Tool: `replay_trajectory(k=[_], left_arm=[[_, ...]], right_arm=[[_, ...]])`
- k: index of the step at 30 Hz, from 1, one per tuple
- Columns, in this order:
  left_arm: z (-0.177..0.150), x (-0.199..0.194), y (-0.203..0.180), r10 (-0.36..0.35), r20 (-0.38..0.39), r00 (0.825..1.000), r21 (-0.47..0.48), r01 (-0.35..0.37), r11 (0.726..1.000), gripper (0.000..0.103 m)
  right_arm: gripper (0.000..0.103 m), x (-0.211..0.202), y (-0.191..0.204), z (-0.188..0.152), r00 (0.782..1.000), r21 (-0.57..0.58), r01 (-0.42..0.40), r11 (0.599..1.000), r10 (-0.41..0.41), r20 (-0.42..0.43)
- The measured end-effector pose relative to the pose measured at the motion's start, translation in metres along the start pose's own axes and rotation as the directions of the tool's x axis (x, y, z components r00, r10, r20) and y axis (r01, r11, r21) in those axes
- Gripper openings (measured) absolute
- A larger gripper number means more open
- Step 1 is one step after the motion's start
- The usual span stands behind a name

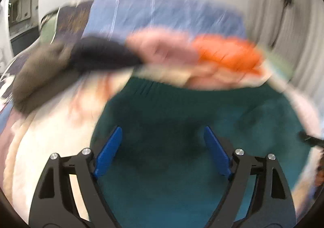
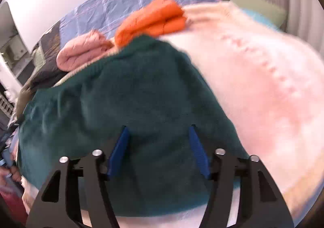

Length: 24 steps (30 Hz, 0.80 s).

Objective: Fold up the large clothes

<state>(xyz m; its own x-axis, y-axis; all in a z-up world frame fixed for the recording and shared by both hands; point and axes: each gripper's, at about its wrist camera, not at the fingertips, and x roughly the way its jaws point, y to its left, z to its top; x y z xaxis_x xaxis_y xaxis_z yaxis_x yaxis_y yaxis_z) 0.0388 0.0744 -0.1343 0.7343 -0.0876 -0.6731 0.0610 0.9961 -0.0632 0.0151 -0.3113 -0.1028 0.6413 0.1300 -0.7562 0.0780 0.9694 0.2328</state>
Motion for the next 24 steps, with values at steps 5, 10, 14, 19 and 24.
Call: replay_trajectory(k=[5,10,14,19,24], left_arm=[[-0.008,-0.002,-0.008,0.042,0.034,0.999,0.023,-0.043,0.999,0.088],[-0.012,-0.021,0.008,-0.026,0.036,0.999,-0.004,0.026,1.000,0.088],[-0.010,-0.037,0.026,-0.020,0.073,0.997,-0.051,0.024,0.998,0.089],[-0.018,-0.041,0.067,0.019,0.060,0.998,-0.125,-0.012,0.992,0.091],[-0.033,-0.017,0.108,-0.207,0.008,0.978,-0.288,0.200,0.937,0.092]], right_arm=[[0.066,-0.008,0.017,0.009,0.997,-0.032,0.075,0.997,-0.075,0.000],[0.066,-0.027,0.045,0.009,0.997,-0.120,0.051,0.991,-0.043,0.063],[0.066,-0.046,0.091,0.001,0.989,-0.274,-0.084,0.958,0.113,0.093],[0.066,-0.031,0.153,-0.025,0.974,-0.470,-0.210,0.857,0.226,-0.023],[0.071,0.004,0.159,-0.034,0.980,-0.442,-0.197,0.875,0.168,-0.105]])
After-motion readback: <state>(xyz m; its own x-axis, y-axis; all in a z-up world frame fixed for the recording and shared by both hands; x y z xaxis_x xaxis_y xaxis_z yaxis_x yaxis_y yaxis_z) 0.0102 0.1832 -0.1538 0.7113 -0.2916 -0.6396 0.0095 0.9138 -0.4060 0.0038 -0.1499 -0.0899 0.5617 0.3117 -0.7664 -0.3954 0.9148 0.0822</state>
